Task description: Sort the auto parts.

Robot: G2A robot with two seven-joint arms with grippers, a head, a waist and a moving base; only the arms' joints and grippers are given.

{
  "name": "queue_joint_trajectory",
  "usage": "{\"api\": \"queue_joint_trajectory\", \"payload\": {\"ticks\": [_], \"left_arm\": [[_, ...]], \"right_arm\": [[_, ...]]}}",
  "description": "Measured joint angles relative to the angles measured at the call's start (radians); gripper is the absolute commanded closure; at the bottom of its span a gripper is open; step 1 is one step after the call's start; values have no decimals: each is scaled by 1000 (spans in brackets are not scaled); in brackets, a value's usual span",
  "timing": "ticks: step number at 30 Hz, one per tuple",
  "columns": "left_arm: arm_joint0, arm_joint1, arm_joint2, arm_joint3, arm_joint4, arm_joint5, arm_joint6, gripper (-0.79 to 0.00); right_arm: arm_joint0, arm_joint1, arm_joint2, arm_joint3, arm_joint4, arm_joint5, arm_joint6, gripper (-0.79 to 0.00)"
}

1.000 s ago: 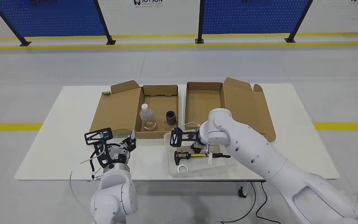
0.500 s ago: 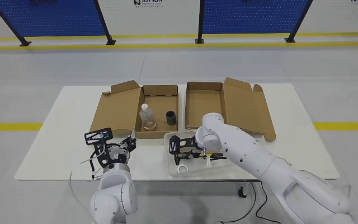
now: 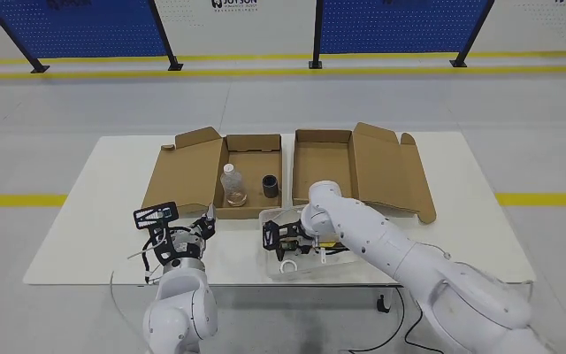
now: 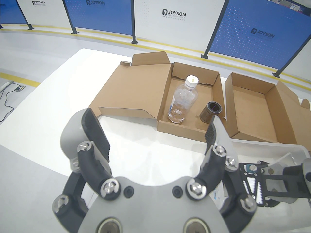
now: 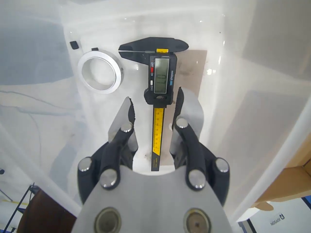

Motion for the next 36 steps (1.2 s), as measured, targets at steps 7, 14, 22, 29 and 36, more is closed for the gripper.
{"api": "queue_joint_trajectory", "payload": {"ticks": [7,14,22,29,36], "left_arm": [[0,0,0,0,0,0,0,-785],[0,0,0,0,0,0,0,-785],[0,0,0,0,0,0,0,-785],[0,0,0,0,0,0,0,-785],[0,0,0,0,0,0,0,-785]], "right_arm": [[16,-39,-20,89,-16,-17,-34,-320],[22,-72,-32,157,-5,-38,-42,-262],[37,-104,-38,217,-2,-53,-49,-46],[47,-125,-41,256,-6,-61,-60,0],[61,-129,-26,267,-3,-65,-82,0]]}}
